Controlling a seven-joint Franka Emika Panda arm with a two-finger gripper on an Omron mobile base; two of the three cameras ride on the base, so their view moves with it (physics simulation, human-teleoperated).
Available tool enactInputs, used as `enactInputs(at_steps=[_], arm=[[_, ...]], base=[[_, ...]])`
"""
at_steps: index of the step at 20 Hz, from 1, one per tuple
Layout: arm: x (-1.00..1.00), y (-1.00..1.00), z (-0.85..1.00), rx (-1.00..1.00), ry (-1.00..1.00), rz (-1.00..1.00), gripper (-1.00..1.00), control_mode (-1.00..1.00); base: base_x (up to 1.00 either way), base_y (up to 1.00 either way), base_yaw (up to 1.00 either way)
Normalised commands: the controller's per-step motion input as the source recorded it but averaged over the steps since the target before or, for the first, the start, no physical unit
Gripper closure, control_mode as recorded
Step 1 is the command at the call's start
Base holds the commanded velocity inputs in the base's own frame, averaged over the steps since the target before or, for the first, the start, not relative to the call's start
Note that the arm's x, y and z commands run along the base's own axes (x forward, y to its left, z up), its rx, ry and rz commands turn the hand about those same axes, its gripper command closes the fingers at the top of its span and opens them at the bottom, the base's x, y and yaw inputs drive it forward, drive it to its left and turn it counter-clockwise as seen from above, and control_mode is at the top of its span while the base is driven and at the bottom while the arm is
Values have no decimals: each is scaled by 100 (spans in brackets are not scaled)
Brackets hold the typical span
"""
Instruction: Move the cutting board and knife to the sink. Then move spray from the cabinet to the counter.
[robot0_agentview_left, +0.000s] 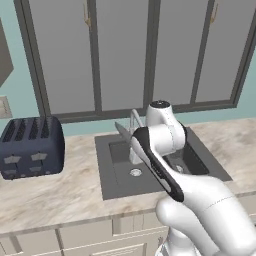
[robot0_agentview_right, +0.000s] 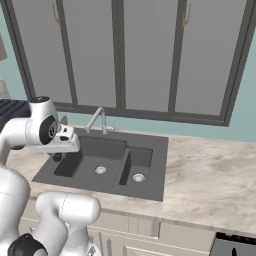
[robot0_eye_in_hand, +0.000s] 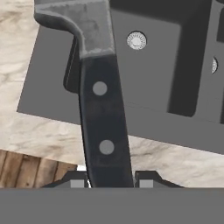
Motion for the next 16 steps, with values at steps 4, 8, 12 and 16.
enactInputs(at_steps=[4,8,12,16], arm=[[25,22,-42,-3,1,-11,100,-100],[5,7,-36,-3,0,-24,100,-100],[5,2,-28,0,0,-27,100,-100],[14,0,-16,0,2,-23,100,-100]], base=[[0,0,0],[0,0,0],[0,0,0],[0,0,0]])
